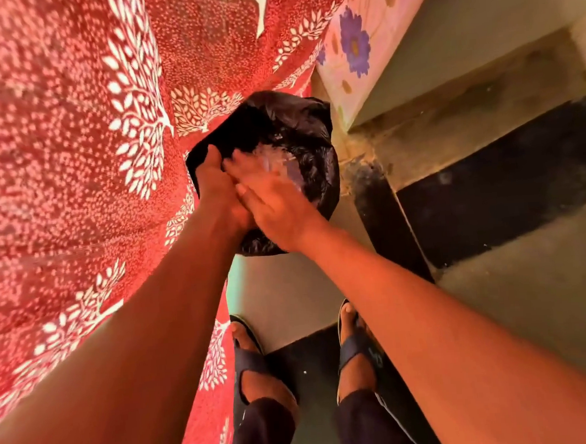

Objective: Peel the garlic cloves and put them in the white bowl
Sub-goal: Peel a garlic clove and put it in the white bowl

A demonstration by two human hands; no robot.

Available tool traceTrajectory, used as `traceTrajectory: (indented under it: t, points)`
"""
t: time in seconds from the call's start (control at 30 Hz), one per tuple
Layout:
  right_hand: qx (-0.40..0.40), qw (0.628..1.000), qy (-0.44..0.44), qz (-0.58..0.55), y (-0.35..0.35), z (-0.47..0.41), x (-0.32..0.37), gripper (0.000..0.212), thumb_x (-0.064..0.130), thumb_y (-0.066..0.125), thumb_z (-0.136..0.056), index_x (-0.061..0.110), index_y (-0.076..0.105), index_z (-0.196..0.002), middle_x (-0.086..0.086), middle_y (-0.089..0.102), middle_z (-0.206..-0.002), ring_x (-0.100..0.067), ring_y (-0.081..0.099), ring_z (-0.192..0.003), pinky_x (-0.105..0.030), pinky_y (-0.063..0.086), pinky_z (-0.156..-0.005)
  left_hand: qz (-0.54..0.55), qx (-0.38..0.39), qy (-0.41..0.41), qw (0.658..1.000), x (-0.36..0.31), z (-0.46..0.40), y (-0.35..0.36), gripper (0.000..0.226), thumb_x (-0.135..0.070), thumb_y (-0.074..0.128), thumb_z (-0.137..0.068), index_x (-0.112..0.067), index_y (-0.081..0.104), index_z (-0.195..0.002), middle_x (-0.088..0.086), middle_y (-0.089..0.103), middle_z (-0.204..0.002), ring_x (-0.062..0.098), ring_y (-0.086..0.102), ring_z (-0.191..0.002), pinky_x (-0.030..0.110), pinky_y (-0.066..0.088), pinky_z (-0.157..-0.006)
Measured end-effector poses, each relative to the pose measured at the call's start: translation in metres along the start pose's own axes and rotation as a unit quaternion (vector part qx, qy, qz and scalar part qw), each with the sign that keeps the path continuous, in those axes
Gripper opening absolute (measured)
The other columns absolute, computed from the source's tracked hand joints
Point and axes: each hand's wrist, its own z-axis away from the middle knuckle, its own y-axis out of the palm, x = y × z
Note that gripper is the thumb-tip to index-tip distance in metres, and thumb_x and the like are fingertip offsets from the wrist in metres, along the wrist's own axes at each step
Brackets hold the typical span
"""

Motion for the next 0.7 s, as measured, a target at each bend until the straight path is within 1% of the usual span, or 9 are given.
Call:
traceTrajectory:
  t: [0.07, 0.13, 0.2, 0.33, 0.4, 0.47, 0.57, 0.63, 0.7]
  points:
    - [0.039, 0.999, 0.024, -0.003, -0.002, 0.001, -0.008, 0.045, 0.021, 0.040, -0.108, 0.007, 0.044, -0.151, -0.014, 0.038, -0.160, -0.022, 0.029, -0.151, -0.033, 0.016, -0.125, -0.024, 0.011, -0.025, 0.999, 0.000, 0.007, 0.003, 0.088, -0.070, 0.030, -0.099, 0.007, 0.055, -0.132, 0.031, 0.062, -0.131, 0.044, 0.059, -0.125, 0.054, 0.049, -0.101]
    - [-0.015, 0.995, 0.065, 0.071, -0.008, -0.007, -0.018, 0.046, 0.024, 0.038, -0.109, 0.003, 0.046, -0.149, -0.019, 0.038, -0.158, -0.029, 0.028, -0.151, -0.041, 0.017, -0.125, -0.022, 0.025, -0.029, 0.999, 0.005, 0.014, 0.004, 0.083, -0.067, 0.033, -0.100, 0.005, 0.054, -0.136, 0.027, 0.063, -0.133, 0.041, 0.061, -0.124, 0.052, 0.047, -0.105]
    - [-0.063, 0.993, 0.071, 0.074, -0.010, -0.010, -0.013, 0.047, 0.029, 0.040, -0.108, 0.006, 0.049, -0.147, -0.020, 0.041, -0.157, -0.032, 0.030, -0.149, -0.041, 0.019, -0.124, -0.011, 0.021, -0.010, 1.000, 0.009, 0.013, 0.005, 0.073, -0.061, 0.032, -0.103, 0.000, 0.056, -0.136, 0.022, 0.064, -0.134, 0.038, 0.062, -0.124, 0.051, 0.044, -0.110]
    - [0.009, 0.999, 0.030, 0.025, -0.005, -0.004, -0.005, 0.044, 0.034, 0.039, -0.105, 0.013, 0.060, -0.138, -0.013, 0.056, -0.145, -0.026, 0.045, -0.141, -0.040, 0.027, -0.121, -0.016, -0.015, 0.001, 1.000, 0.011, 0.013, 0.010, 0.081, -0.063, 0.029, -0.103, 0.006, 0.056, -0.135, 0.028, 0.062, -0.134, 0.040, 0.060, -0.125, 0.051, 0.043, -0.110]
    - [-0.035, 0.994, 0.055, 0.093, -0.015, -0.005, -0.007, 0.040, 0.026, 0.043, -0.103, 0.007, 0.063, -0.132, -0.016, 0.059, -0.139, -0.031, 0.049, -0.135, -0.044, 0.035, -0.115, -0.024, -0.001, -0.015, 1.000, 0.013, 0.022, 0.014, 0.080, -0.063, 0.028, -0.103, 0.004, 0.054, -0.140, 0.024, 0.062, -0.136, 0.038, 0.062, -0.124, 0.050, 0.046, -0.108]
    - [-0.096, 0.983, 0.096, 0.120, -0.029, -0.004, 0.001, 0.033, 0.021, 0.047, -0.098, 0.006, 0.065, -0.122, -0.016, 0.064, -0.126, -0.036, 0.057, -0.122, -0.046, 0.047, -0.099, -0.006, -0.019, 0.027, 0.999, 0.018, 0.033, 0.019, 0.061, -0.051, 0.035, -0.107, -0.002, 0.056, -0.139, 0.018, 0.068, -0.128, 0.032, 0.071, -0.106, 0.045, 0.055, -0.094]
    - [-0.183, 0.973, 0.119, 0.074, -0.048, 0.012, 0.024, 0.027, 0.016, 0.053, -0.095, 0.005, 0.067, -0.116, -0.020, 0.068, -0.114, -0.040, 0.062, -0.109, -0.048, 0.051, -0.088, -0.026, -0.039, 0.048, 0.998, 0.029, 0.058, 0.029, 0.036, -0.035, 0.041, -0.108, -0.010, 0.060, -0.127, 0.011, 0.072, -0.113, 0.024, 0.073, -0.090, 0.038, 0.058, -0.081]
    - [-0.239, 0.960, 0.142, 0.035, -0.063, 0.035, 0.039, 0.020, 0.014, 0.058, -0.092, 0.006, 0.072, -0.105, -0.018, 0.071, -0.103, -0.039, 0.065, -0.098, -0.045, 0.052, -0.082, -0.040, -0.035, 0.017, 0.998, 0.040, 0.083, 0.042, 0.025, -0.031, 0.044, -0.107, -0.014, 0.060, -0.116, 0.006, 0.070, -0.100, 0.020, 0.074, -0.078, 0.034, 0.061, -0.069]
    - [-0.284, 0.943, 0.172, -0.020, -0.076, 0.067, 0.062, 0.018, 0.010, 0.061, -0.089, 0.007, 0.074, -0.101, -0.015, 0.074, -0.098, -0.035, 0.068, -0.094, -0.043, 0.053, -0.083, -0.062, -0.029, -0.005, 0.998, 0.050, 0.114, 0.054, 0.020, -0.027, 0.048, -0.105, -0.015, 0.062, -0.112, 0.003, 0.072, -0.091, 0.020, 0.074, -0.073, 0.033, 0.059, -0.067]
